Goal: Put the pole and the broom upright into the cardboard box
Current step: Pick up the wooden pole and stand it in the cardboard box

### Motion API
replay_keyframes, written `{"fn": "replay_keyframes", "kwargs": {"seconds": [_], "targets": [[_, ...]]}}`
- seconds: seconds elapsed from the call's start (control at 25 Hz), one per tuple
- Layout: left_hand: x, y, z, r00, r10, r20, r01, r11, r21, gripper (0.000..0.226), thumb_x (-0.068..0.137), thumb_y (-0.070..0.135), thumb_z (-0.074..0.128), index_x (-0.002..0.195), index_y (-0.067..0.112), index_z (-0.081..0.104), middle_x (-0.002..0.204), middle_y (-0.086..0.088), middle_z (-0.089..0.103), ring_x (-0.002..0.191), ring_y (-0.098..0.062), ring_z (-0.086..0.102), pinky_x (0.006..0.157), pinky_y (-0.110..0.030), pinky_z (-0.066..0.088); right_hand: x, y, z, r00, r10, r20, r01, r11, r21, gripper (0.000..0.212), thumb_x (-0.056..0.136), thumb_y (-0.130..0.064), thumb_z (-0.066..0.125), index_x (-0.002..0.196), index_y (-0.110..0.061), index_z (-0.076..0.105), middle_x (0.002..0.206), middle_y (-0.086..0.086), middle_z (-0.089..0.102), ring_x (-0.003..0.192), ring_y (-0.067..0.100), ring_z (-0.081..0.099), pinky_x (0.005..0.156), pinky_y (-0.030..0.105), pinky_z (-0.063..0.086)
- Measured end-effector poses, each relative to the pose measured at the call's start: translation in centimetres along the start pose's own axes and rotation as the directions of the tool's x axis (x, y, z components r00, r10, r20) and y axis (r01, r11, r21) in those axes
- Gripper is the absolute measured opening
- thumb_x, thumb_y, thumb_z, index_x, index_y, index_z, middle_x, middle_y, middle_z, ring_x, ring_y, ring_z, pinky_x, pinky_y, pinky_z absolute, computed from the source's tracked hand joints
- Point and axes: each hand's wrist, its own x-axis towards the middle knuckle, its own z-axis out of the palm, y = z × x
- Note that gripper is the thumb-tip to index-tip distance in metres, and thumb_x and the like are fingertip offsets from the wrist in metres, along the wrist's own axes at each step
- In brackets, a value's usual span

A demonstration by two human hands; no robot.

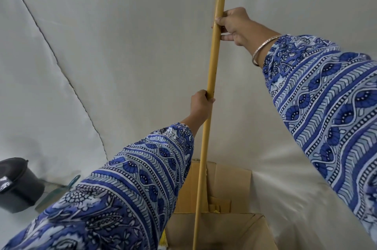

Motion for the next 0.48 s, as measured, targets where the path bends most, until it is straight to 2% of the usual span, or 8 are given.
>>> {"fn": "replay_keyframes", "kwargs": {"seconds": [0.12,0.24,0.36,0.48], "targets": [[0.0,-0.1,-0.1,1.0,-0.011,0.001,0.011,1.0,-0.004,0.006,0.09,0.008,0.055,0.086,0.004,0.053,0.079,-0.005,0.05,0.076,-0.021,0.049,0.062,-0.03,0.043,-0.3,-0.1,0.0,1.0,0.008,-0.016,-0.009,1.0,-0.021,0.032,0.09,-0.011,0.055,0.12,0.0,0.056,0.102,0.009,0.062,0.097,0.021,0.063,0.09,0.039,0.055],[-0.2,-0.1,-0.1,1.0,-0.012,0.003,0.012,1.0,0.008,0.013,0.09,0.007,0.055,0.098,-0.003,0.057,0.086,-0.008,0.05,0.078,-0.021,0.049,0.07,-0.029,0.043,-0.8,0.2,-0.1,1.0,0.016,-0.004,-0.017,0.997,-0.069,0.035,0.089,-0.011,0.057,0.123,-0.001,0.055,0.099,0.006,0.061,0.093,0.02,0.062,0.09,0.04,0.054],[-0.5,-0.1,-0.3,1.0,-0.017,0.005,0.017,1.0,-0.007,0.014,0.089,0.008,0.056,0.099,-0.001,0.056,0.089,-0.008,0.05,0.079,-0.021,0.05,0.071,-0.028,0.044,-1.6,0.4,-0.4,1.0,0.016,0.006,-0.016,0.996,-0.093,0.037,0.089,-0.013,0.058,0.124,-0.002,0.054,0.104,0.007,0.062,0.094,0.019,0.063,0.094,0.04,0.052],[-1.0,0.0,-0.7,1.0,-0.027,0.014,0.028,0.999,-0.035,0.027,0.088,0.011,0.058,0.111,-0.001,0.054,0.097,-0.01,0.053,0.082,-0.021,0.051,0.073,-0.029,0.045,-2.4,0.3,-0.9,0.999,0.04,0.027,-0.037,0.995,-0.095,0.04,0.089,-0.016,0.057,0.127,-0.001,0.052,0.099,0.005,0.063,0.097,0.019,0.062,0.096,0.041,0.051]]}}
